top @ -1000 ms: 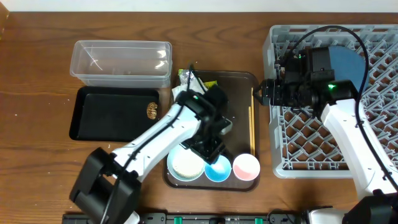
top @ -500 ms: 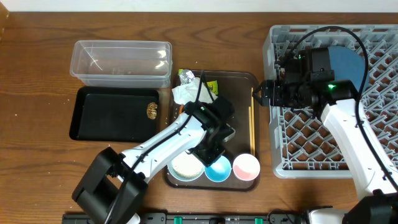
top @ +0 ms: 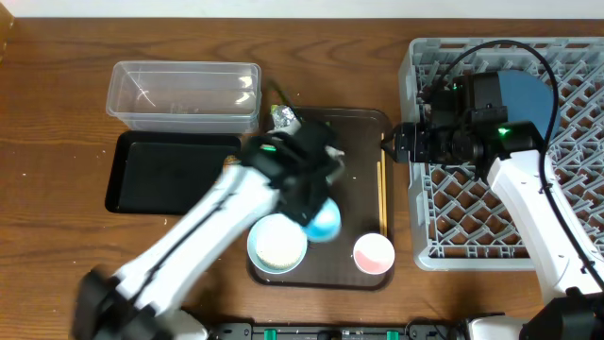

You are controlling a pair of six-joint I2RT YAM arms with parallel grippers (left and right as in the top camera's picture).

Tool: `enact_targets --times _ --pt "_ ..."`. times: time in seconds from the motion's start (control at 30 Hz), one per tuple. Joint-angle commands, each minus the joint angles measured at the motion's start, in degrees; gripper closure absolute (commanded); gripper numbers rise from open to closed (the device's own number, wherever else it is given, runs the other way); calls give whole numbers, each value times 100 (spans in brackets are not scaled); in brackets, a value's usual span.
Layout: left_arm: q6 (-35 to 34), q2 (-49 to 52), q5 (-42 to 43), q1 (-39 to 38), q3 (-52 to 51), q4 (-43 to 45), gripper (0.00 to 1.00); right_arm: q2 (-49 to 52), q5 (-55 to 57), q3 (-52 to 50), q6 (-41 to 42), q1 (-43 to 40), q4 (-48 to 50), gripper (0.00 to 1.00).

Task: Sort waste into correct bins and load items into the dishwasher rack
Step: 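Grasp the light-blue cup with the left gripper and lift it, then pass the light-blue cup from the left gripper to the right gripper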

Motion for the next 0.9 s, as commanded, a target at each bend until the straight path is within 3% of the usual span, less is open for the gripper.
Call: enact_targets --times 0.0,0.1,0.17,0.33,0.5,0.73,0.83,0.87 --pt "-31 -619 560 719 216 96 94 -48 -1268 39 -885 -20 39 13" --pt "-31 -820 1805 1519 216 240 94 -48 -3060 39 -1871 -22 142 15" --pt "-26 -835 3095 2114 214 304 94 -48 -4544 39 -2623 -20 254 15" --pt "39 -776 5224 3077 214 439 94 -48 -5591 39 -2715 59 732 17" --pt "35 -765 5755 3248 214 579 94 -48 -5781 39 -2610 442 1375 16" --pt "37 -765 6153 3209 214 645 94 -46 -5777 39 -1709 994 2699 18" --pt "37 -765 6153 3209 214 649 94 -46 -5724 39 -1499 1235 3040 27" --pt "37 -765 6153 3209 214 649 94 -46 -5604 39 -1482 1314 3095 35"
